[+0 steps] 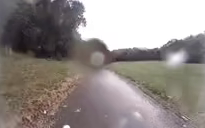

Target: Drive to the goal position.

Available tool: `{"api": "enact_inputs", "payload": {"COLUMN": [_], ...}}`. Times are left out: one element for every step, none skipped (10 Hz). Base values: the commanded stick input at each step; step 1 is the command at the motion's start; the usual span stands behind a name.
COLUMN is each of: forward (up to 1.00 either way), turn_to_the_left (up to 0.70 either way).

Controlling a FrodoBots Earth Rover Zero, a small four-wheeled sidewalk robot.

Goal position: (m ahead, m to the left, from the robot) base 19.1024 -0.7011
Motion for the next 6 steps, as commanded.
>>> {"api": "enact_inputs", "payload": {"forward": [0.70,0.70,0.70,0.70,0.70,0.70], "turn_to_the_left": [0.00,0.00,0.00,0.00,0.00,0.00]}}
